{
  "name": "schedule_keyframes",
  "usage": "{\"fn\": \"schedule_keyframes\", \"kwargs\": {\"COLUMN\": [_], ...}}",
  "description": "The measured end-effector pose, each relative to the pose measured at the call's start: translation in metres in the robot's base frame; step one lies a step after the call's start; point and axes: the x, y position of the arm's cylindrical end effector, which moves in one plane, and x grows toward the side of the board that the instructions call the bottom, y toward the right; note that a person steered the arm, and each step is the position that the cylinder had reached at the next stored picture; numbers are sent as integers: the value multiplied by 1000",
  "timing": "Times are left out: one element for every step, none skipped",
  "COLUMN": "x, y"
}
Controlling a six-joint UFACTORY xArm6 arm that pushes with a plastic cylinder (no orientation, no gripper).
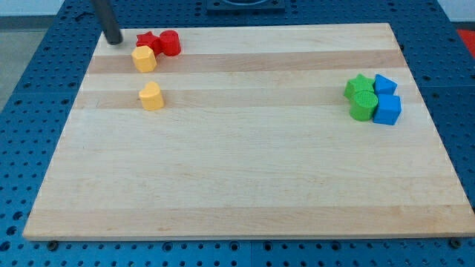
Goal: Separate the yellow hexagon and the red star
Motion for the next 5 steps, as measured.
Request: {"fn": "schedule_keyframes", "kwargs": {"x": [35, 56, 53, 52, 54], "y": [8, 14, 51, 67, 85]}}
